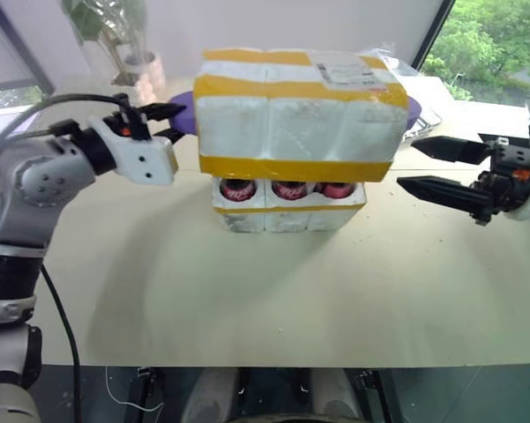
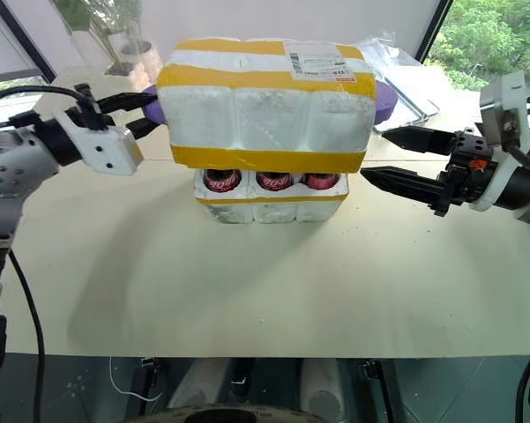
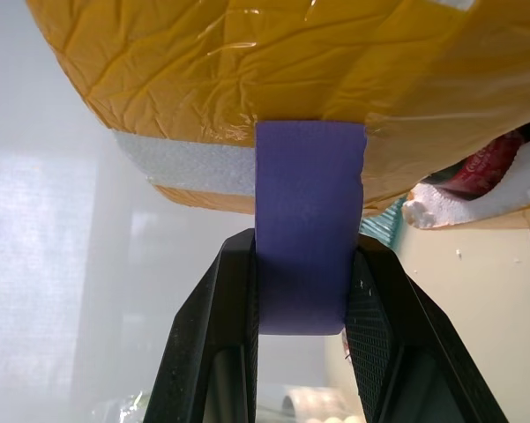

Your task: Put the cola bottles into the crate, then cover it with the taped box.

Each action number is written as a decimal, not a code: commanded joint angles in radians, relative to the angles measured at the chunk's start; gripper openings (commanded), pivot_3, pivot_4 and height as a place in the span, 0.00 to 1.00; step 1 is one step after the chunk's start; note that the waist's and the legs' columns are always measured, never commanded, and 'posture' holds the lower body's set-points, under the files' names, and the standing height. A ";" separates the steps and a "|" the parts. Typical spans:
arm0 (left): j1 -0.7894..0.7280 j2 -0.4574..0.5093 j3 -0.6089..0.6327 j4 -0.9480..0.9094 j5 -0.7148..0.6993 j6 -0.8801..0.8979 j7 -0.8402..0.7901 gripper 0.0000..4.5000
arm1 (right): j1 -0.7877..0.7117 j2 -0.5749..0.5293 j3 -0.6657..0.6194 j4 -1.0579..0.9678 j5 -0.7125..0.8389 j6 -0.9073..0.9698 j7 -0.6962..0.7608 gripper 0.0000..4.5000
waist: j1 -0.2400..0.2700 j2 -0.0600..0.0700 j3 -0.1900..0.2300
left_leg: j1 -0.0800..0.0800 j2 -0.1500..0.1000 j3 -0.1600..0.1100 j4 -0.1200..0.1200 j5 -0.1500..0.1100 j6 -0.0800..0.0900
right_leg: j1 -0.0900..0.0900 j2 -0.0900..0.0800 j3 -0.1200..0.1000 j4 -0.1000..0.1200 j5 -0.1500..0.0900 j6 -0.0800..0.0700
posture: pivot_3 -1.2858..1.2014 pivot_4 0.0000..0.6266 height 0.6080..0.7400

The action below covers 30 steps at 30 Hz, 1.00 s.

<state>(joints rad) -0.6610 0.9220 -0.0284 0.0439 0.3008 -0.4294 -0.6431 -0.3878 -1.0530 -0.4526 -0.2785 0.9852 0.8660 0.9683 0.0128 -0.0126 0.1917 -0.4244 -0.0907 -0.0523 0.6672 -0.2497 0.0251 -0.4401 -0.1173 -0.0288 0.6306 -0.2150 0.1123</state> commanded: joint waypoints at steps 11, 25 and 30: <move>0.215 0.127 0.110 -0.117 0.032 0.001 -0.004 0.99 | 0.032 -0.030 -0.034 -0.019 -0.035 -0.028 0.041 1.00 | 0.000 0.000 0.000 | 0.000 0.000 0.000 0.000 0.000 0.000 | 0.000 0.000 0.000 0.000 0.000 0.000 | 0.52 0.24 0.99; 0.503 0.297 0.711 -0.165 -1.367 1.361 -0.512 0.99 | 0.022 -0.033 0.024 0.030 -0.107 -0.083 0.120 1.00 | -0.017 0.001 0.001 | 0.001 0.002 -0.001 0.000 0.000 0.000 | 0.000 0.003 0.000 0.000 -0.001 0.001 | 0.52 0.24 0.99; 0.489 0.299 0.691 -0.198 -1.350 1.395 -0.503 0.99 | -0.018 -0.021 0.079 0.066 -0.133 -0.097 0.129 1.00 | -0.022 0.002 0.001 | 0.014 0.001 -0.001 -0.003 -0.001 0.000 | 0.012 0.000 0.000 -0.002 -0.002 0.000 | 0.52 0.24 0.99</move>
<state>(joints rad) -0.1576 1.2167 0.6436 -0.1248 -1.0206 0.9527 -1.1484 -0.3779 -1.0771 -0.3701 -0.2189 0.8607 0.7891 1.0914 -0.0094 -0.0104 0.1928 -0.4101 -0.0892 -0.0534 0.6637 -0.2504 0.0249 -0.4275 -0.1178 -0.0288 0.6287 -0.2175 0.1115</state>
